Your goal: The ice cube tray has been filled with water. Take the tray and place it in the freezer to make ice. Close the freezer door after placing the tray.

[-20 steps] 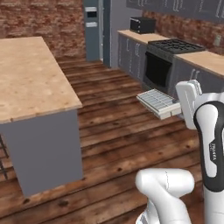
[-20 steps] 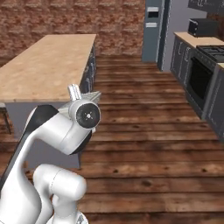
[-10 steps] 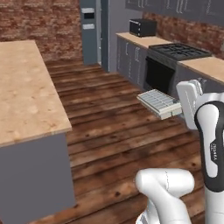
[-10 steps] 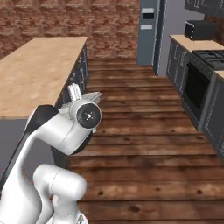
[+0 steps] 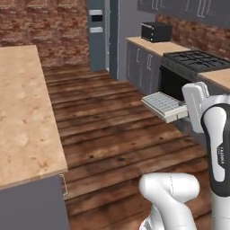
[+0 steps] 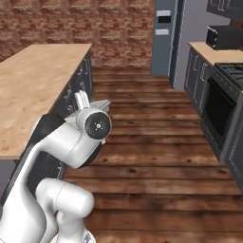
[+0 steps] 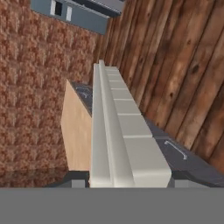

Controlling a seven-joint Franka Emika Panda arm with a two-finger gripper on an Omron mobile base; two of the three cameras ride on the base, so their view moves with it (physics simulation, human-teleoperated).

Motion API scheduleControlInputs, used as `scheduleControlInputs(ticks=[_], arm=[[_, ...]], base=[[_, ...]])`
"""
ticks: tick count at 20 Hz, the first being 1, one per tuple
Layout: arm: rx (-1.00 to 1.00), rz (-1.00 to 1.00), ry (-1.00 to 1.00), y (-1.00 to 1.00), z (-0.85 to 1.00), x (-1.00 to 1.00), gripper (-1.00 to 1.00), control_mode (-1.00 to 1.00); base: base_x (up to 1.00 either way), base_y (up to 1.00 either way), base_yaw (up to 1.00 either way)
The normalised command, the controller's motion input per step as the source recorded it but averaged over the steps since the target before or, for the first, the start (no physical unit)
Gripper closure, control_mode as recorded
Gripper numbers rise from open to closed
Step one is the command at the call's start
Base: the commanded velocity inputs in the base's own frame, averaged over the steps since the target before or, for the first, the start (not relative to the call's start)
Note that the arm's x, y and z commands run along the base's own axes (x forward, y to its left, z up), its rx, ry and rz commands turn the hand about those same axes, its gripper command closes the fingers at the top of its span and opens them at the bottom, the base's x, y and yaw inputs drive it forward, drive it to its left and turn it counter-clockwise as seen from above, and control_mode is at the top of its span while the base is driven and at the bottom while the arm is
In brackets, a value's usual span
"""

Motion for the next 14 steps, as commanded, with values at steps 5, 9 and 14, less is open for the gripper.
scheduleControlInputs(ticks=[5,9,14], arm=[[0.0,0.0,0.0,0.0,0.0,0.0,1.0,1.0],[0.0,0.0,0.0,0.0,0.0,0.0,1.0,1.0],[0.0,0.0,0.0,0.0,0.0,0.0,1.0,1.0]], base=[[1.0,-0.07,0.18],[1.0,-0.01,0.2],[1.0,-0.13,0.15]])
